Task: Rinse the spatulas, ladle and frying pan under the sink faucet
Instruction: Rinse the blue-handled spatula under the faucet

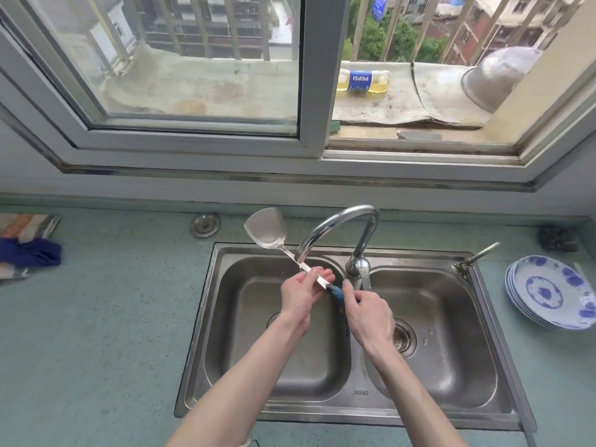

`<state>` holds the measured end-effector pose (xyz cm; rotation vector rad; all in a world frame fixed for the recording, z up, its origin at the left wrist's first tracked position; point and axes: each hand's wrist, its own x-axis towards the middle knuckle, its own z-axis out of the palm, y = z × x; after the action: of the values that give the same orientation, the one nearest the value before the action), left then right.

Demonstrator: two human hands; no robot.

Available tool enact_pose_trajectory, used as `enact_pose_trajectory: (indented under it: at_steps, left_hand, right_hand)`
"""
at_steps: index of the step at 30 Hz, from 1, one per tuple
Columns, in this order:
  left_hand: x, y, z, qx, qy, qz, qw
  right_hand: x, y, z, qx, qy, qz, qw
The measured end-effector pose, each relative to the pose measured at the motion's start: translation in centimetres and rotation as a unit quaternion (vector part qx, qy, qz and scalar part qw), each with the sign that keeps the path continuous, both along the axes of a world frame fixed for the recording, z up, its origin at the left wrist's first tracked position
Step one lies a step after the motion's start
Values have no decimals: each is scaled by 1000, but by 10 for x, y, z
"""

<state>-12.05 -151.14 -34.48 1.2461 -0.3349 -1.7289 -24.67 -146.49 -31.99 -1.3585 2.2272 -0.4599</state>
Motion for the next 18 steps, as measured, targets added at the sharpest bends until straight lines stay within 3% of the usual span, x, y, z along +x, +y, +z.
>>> enact_pose_trajectory:
  at_steps: [6,13,18]
  left_hand:
    - [46,-46,4,33,11,120,992]
    - [-1,4,-3,23,9,33,999]
    - [9,5,-5,35,31,44,998]
  right_hand:
    - [-21,18,-8,-10,-7,22,1000]
    - [-3,5,-1,-19,18,18,1000]
    - [-10,10,-3,-16,15,20,1000]
